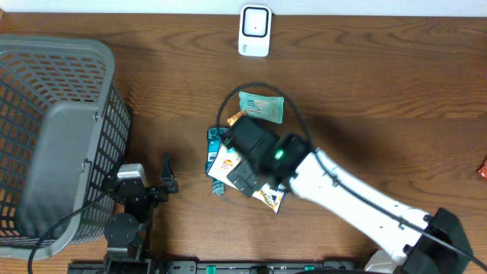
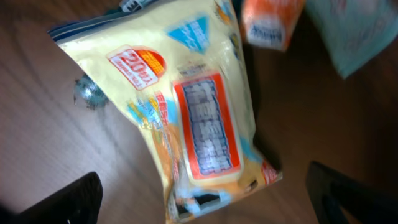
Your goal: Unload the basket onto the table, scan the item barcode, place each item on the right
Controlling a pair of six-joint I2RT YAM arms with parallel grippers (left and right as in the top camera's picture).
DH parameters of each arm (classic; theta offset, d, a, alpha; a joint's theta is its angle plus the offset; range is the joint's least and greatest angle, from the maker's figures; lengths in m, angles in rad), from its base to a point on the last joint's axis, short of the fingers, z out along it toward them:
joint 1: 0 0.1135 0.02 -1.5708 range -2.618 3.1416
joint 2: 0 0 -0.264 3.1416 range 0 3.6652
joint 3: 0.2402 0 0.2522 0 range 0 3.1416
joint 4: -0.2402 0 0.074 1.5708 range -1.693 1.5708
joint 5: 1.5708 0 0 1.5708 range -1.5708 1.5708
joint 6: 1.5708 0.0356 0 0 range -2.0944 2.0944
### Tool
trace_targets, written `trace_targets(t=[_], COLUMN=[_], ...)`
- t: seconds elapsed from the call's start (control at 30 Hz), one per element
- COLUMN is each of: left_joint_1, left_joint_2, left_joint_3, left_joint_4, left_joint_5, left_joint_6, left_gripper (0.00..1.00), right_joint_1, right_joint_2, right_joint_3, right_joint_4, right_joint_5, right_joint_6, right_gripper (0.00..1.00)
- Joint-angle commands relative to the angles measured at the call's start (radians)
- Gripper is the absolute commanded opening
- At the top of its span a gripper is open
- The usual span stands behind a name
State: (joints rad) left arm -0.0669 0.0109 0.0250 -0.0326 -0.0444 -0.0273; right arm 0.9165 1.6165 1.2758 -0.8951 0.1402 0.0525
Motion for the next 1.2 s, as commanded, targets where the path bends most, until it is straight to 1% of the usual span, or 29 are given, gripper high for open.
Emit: trace_targets(t=[0.0,0.2,0.47,0.6,0.8,0.93,1.03,1.07,1.17], left_joint_1=[0.005,0.005,0.005,0.005,0.005,0.005,0.005,0.005,0.005], left_joint_2=[-0.007,-0.007,-0.007,-0.007,-0.007,-0.007,-0.007,-0.007,-0.007], left_joint_3=[-0.021,-0.021,-0.021,-0.021,-0.021,-0.021,-0.021,-0.021,-0.021], left_joint_4=[-0.034,-0.034,-0.034,-0.034,-0.034,-0.034,-0.034,-0.034,-0.034], left_joint_5=[-0.024,-0.024,-0.024,-0.024,-0.024,-0.024,-0.024,-0.024,-0.024], left_joint_6=[-0.008,-0.008,-0.008,-0.008,-0.008,-0.008,-0.008,-0.008,-0.008], left_gripper=[1.00,1.00,1.00,1.00,0.99,1.00,1.00,1.00,1.00], right_joint_1=[0.060,0.096,0.174,0.198,0.199,0.220,0.240,0.243,0.244], right_joint_2=[-0.006,-0.006,-0.004,0.025,0.126,0.167,0.193,0.204,0.226], right_joint_3=[-0.077,-0.209,-0.228,-0.240,-0.240,-0.240,-0.240,-0.240,-0.240], right_joint_4=[0.059,0.216,0.244,0.275,0.316,0.316,0.302,0.297,0.297], right_joint_5=[0.155,0.161,0.170,0.228,0.253,0.339,0.418,0.435,0.437], right_joint_6=[0.010,0.010,0.021,0.078,0.140,0.196,0.283,0.314,0.335], right_gripper=[0.99,0.99,0.99,0.99,0.99,0.99,0.99,0.99,0.99])
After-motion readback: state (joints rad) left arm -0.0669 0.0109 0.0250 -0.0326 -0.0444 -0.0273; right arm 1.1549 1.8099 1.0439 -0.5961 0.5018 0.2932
